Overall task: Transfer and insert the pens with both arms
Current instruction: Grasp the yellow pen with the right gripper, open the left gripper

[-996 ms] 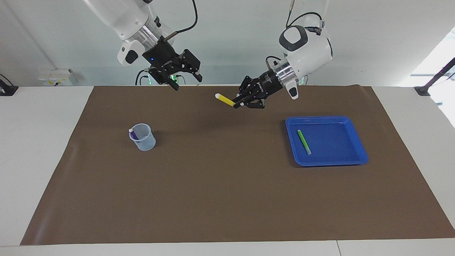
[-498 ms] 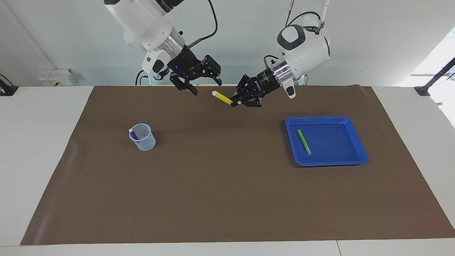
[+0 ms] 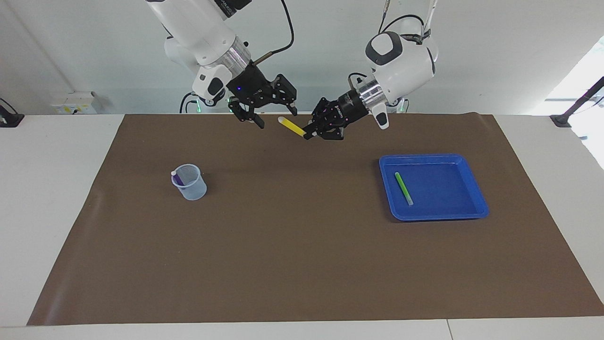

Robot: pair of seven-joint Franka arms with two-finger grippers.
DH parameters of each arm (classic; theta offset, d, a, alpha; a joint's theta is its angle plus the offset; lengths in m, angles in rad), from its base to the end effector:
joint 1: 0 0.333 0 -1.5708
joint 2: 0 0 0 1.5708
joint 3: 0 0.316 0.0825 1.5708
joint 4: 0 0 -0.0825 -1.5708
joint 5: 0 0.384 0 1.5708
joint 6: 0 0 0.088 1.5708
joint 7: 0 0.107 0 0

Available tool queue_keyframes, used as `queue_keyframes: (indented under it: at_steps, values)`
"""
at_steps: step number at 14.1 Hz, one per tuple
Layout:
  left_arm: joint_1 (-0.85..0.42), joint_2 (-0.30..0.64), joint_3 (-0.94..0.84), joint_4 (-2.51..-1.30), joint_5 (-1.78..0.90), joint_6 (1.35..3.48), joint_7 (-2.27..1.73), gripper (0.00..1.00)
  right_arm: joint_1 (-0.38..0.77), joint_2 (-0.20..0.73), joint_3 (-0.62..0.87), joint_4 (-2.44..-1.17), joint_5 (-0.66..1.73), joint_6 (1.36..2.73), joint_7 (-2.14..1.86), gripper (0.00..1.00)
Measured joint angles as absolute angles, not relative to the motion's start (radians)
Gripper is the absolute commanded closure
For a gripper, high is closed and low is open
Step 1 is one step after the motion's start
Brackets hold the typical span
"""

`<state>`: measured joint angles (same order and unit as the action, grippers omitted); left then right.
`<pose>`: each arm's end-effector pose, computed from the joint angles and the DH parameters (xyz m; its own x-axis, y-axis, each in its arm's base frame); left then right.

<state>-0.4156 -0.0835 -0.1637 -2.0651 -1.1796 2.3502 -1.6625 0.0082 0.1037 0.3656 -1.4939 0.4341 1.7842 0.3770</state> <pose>0.4646 -0.3223 0.5162 -0.1854 0.5172 -0.8355 0.9783 0.1772 -0.1073 0.5549 0.2433 0.6354 0.9983 -0.0578 -0.0098 -0.0553 -0.8732 -0.4842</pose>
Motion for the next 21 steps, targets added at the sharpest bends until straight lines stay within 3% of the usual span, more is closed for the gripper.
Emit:
queue_keyframes:
  at_steps: [2, 4, 9, 10, 16, 17, 18, 19, 21]
  values:
    - [-0.416, -0.087, -0.164, -2.068, -1.18, 2.35, -1.662, 1.0, 0.01, 0.108, 0.368, -1.494, 0.432, 1.784, 0.377, 0.01]
    - [-0.416, -0.093, -0.164, -2.072, -1.18, 2.35, -1.662, 1.0, 0.017, 0.109, 0.374, -1.494, 0.432, 1.786, 0.377, 0.16]
    - [-0.416, -0.095, -0.164, -2.075, -1.18, 2.35, -1.662, 1.0, 0.024, 0.109, 0.376, -1.494, 0.431, 1.808, 0.378, 0.91]
    - [-0.416, -0.095, -0.164, -2.075, -1.18, 2.35, -1.662, 1.0, 0.028, 0.109, 0.376, -1.494, 0.431, 1.808, 0.378, 1.0]
    - [-0.416, -0.095, -0.162, -2.077, -1.192, 2.351, -1.662, 1.0, 0.033, 0.109, 0.376, -1.494, 0.427, 1.808, 0.378, 1.0]
    - [-0.416, -0.095, -0.162, -2.077, -1.192, 2.351, -1.661, 0.89, 0.033, 0.109, 0.376, -1.494, 0.426, 1.808, 0.378, 1.0]
    - [-0.416, -0.095, -0.162, -2.077, -1.193, 2.351, -1.661, 0.1, 0.033, 0.109, 0.376, -1.494, 0.426, 1.808, 0.378, 1.0]
    - [-0.416, -0.095, -0.162, -2.077, -1.193, 2.352, -1.661, 0.0, 0.033, 0.109, 0.376, -1.494, 0.425, 1.808, 0.378, 1.0]
    - [-0.416, -0.098, -0.162, -2.077, -1.196, 2.36, -1.661, 0.0, 0.033, 0.109, 0.376, -1.494, 0.39, 1.808, 0.378, 1.0]
